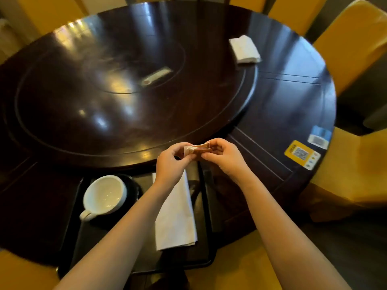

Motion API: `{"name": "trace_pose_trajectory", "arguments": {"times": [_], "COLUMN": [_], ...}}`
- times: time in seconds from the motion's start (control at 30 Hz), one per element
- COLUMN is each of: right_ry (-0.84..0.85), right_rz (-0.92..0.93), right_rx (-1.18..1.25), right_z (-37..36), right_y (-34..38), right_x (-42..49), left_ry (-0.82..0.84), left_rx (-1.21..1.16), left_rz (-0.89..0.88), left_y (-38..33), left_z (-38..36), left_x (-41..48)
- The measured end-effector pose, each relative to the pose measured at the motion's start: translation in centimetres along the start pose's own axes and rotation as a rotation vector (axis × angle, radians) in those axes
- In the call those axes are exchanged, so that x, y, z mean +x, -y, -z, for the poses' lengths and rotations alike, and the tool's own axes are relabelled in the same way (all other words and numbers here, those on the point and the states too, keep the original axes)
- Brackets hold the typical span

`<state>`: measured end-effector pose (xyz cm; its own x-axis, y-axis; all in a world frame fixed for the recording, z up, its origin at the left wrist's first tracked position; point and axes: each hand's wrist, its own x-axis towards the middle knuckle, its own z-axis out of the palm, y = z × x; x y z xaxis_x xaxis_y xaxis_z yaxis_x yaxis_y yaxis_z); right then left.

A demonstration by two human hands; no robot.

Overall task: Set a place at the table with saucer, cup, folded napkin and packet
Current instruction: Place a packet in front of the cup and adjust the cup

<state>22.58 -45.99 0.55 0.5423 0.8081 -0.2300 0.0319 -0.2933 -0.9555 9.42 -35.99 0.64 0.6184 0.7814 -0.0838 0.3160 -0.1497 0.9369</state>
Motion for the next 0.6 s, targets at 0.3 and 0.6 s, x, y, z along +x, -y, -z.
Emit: {"name": "trace_pose_trajectory", "arguments": {"times": [0.3,0.6], "right_ry": [0.27,0.343], "right_rz": [0.141,0.09], "right_rx": [-0.241,-0.375], "right_z": [-15.3,-22.7], "right_y": [-1.7,-5.2], "right_x": [-3.7,-7.7], "left_ry": [-0.188,-0.152], "left_rx": [0.176,0.262], "left_rz": [0.094,0.175], "left_y": [7.5,14.1], "left_z": [11.8,15.7], "left_x": [-10.3,-16.0]}}
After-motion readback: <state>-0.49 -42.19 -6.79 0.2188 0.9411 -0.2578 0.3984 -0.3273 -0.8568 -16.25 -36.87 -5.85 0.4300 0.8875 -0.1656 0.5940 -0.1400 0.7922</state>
